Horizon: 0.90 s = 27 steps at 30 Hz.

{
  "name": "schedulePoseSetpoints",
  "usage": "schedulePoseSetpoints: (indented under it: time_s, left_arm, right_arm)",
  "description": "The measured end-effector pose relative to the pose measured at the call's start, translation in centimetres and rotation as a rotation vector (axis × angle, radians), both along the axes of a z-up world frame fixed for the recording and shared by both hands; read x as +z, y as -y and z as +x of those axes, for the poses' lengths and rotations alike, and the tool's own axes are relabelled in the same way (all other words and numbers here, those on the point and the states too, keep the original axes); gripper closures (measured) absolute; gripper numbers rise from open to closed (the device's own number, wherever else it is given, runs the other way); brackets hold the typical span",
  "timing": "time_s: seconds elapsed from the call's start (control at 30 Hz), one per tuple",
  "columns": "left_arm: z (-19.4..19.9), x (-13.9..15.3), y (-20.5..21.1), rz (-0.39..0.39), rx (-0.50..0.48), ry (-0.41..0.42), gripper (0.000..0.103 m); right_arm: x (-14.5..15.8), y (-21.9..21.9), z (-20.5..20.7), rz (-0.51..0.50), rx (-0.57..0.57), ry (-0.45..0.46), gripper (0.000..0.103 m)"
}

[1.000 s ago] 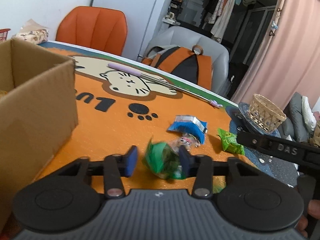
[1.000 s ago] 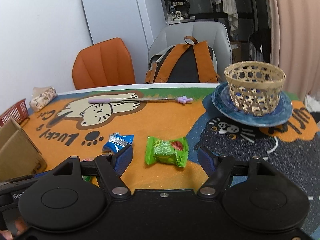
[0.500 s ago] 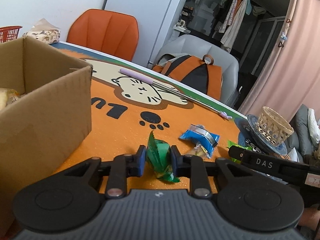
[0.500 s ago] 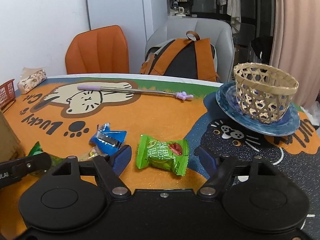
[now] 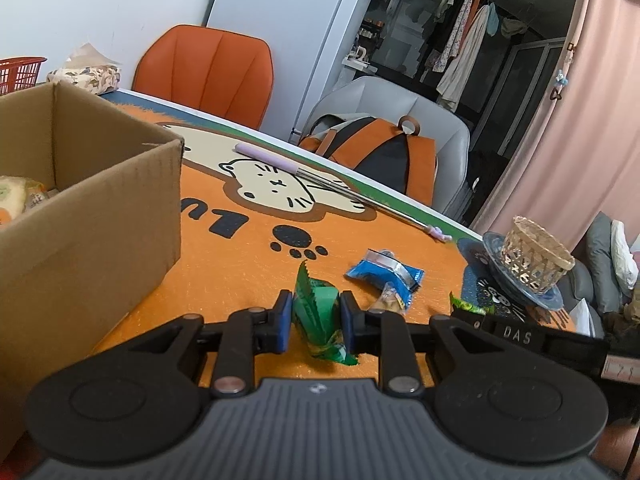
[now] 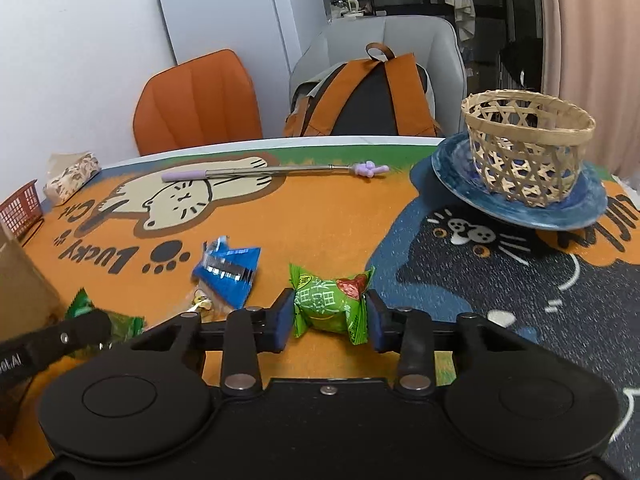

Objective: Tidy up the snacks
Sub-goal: 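Grasp clear green candy with left tool while right tool grasps green wrapped candy, then carry both green candies over the box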

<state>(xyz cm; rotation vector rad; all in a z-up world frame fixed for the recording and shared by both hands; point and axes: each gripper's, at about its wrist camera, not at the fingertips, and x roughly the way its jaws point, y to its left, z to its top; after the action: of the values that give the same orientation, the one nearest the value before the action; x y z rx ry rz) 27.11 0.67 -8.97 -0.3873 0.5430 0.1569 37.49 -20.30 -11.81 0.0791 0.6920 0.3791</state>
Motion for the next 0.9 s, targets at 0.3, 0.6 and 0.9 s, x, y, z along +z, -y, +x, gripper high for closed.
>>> schedulePoseSetpoints:
  time_s: [0.3, 0.6, 0.9]
  left_arm:
    - [-2.1, 1.9, 0.2, 0.010, -0.011, 0.046, 0.079]
    - [-4.4, 4.3, -0.2, 0.018, -0.003, 0.099, 0.079]
    - [-6.5, 6.2, -1.3, 0.037, 0.015, 0.148, 0.079]
  right_arm:
    - [1.9, 0.4, -3.1, 0.088, -0.009, 0.023, 0.066]
    - [4.8, -0.9, -5.6, 0.125, 0.025, 0.084, 0.066]
    - [6.8, -3.1, -7.6, 0.150, 0.090, 0.128, 0.066]
